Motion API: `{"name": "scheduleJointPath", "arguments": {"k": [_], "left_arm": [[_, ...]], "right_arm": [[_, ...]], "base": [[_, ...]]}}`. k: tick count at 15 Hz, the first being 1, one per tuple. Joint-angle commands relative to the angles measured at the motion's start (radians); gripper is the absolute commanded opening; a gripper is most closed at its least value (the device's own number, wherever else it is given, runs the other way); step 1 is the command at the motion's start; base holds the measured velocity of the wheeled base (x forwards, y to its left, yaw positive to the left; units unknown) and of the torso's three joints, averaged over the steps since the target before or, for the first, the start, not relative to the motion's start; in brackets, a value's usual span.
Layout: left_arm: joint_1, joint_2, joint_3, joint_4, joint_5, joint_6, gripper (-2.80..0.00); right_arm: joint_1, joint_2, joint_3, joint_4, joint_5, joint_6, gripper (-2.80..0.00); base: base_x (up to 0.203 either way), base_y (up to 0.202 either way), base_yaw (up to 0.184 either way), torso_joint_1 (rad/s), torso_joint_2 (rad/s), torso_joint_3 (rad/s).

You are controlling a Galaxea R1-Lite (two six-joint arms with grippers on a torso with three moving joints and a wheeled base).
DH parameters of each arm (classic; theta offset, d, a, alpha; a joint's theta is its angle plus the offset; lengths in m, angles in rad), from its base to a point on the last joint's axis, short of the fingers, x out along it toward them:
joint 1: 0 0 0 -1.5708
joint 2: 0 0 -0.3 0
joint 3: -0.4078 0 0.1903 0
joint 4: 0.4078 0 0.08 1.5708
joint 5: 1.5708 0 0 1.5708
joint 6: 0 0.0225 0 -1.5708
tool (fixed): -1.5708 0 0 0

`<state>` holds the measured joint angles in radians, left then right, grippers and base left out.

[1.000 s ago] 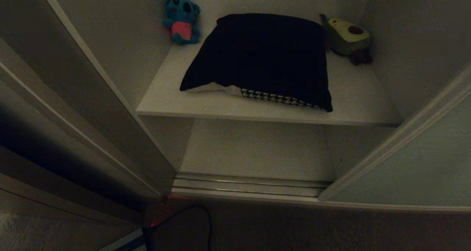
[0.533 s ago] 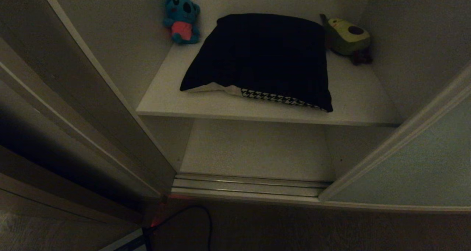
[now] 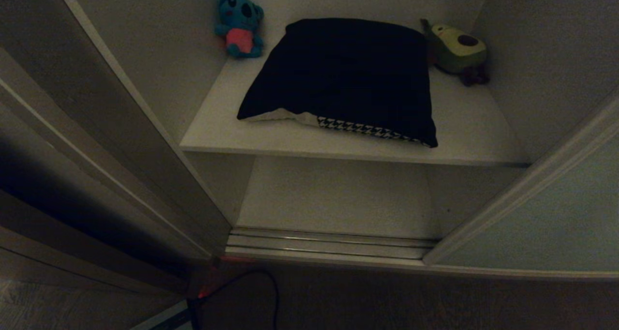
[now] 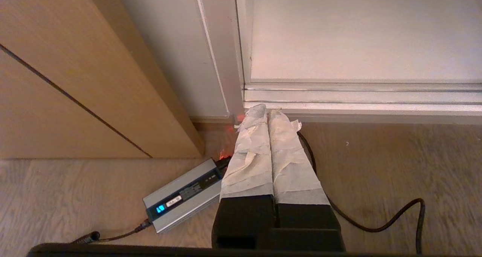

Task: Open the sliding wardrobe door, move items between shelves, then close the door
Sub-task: Open the door

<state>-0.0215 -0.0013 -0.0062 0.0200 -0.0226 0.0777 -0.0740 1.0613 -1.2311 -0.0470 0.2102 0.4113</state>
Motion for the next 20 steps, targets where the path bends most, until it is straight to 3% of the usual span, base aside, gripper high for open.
{"name": "scheduleJointPath", "arguments": {"k": [1,4,7,9,13,16,20], "left_arm": [[0.000,0.000,0.000,0.000,0.000,0.001,-2.80],[0.000,0.000,0.000,0.000,0.000,0.001,-2.80],[0.000,0.000,0.000,0.000,0.000,0.001,-2.80],[0.000,0.000,0.000,0.000,0.000,0.001,-2.80],[0.000,0.000,0.000,0.000,0.000,0.001,-2.80],[0.000,0.000,0.000,0.000,0.000,0.001,-2.80],[0.000,0.000,0.000,0.000,0.000,0.001,-2.80]], "right_arm": [[-0.024,0.001,0.004,-0.001,0.002,0.005,-2.80],[-0.025,-0.030,-0.002,-0.002,0.053,0.055,-2.80],[-0.024,-0.049,-0.001,0.005,0.157,0.055,-2.80],[-0.025,-0.050,0.039,0.002,0.169,0.039,-2.80],[-0.021,-0.080,0.222,-0.003,0.182,-0.126,-2.80],[-0.013,-0.194,0.445,-0.005,0.227,-0.249,-2.80],[-0.011,-0.398,0.680,-0.003,0.242,-0.299,-2.80]], "base": [[0.000,0.000,0.000,0.000,0.00,0.000],[0.000,0.000,0.000,0.000,0.00,0.000],[0.000,0.000,0.000,0.000,0.00,0.000],[0.000,0.000,0.000,0.000,0.00,0.000],[0.000,0.000,0.000,0.000,0.00,0.000],[0.000,0.000,0.000,0.000,0.00,0.000],[0.000,0.000,0.000,0.000,0.00,0.000]]}}
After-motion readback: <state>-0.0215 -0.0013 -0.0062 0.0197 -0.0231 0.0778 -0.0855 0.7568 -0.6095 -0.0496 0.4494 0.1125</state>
